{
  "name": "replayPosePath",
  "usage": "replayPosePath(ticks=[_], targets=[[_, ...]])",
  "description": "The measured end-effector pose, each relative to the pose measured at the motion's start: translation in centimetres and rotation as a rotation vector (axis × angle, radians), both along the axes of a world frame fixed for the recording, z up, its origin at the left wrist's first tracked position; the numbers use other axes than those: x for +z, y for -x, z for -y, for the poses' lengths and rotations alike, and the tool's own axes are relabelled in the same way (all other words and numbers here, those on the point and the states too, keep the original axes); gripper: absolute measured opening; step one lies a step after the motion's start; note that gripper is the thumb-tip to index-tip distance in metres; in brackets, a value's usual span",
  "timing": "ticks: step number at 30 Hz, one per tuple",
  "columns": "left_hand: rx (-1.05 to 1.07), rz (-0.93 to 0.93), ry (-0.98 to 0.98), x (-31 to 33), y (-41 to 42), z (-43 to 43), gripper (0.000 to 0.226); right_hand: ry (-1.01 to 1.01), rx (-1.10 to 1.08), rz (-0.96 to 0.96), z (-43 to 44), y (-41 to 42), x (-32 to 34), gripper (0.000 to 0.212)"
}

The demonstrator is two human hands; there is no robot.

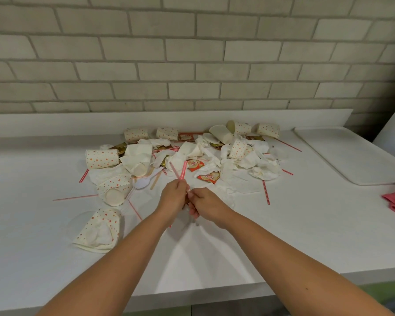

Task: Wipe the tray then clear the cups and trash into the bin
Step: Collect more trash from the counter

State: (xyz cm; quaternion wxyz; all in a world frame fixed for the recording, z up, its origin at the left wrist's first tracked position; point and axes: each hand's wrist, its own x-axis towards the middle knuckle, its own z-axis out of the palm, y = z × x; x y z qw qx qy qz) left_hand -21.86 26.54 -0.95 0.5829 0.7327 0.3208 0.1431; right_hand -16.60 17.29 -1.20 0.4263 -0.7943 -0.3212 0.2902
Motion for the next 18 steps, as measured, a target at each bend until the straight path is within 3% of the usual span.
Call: replayPosePath(ticks=[5, 10, 18], targets=[[0.143, -0.043, 0.007, 0.8, 0.0, -1.3, 0.032, 0.227, -0.066, 0.685, -0.1, -1.9, -0.4, 0.031], [0.129, -0.061, -0.074, 1.6, 0.6, -1.5, 0.032, 0.622, 0.075, 0.728, 0.3, -2.2, -2.5, 0.066], [0.063, -0.079, -0.110, 1.0, 0.1, -0.6, 0.031, 0.661, 0.126, 0.845, 1.2, -1.8, -2.3, 0.039]])
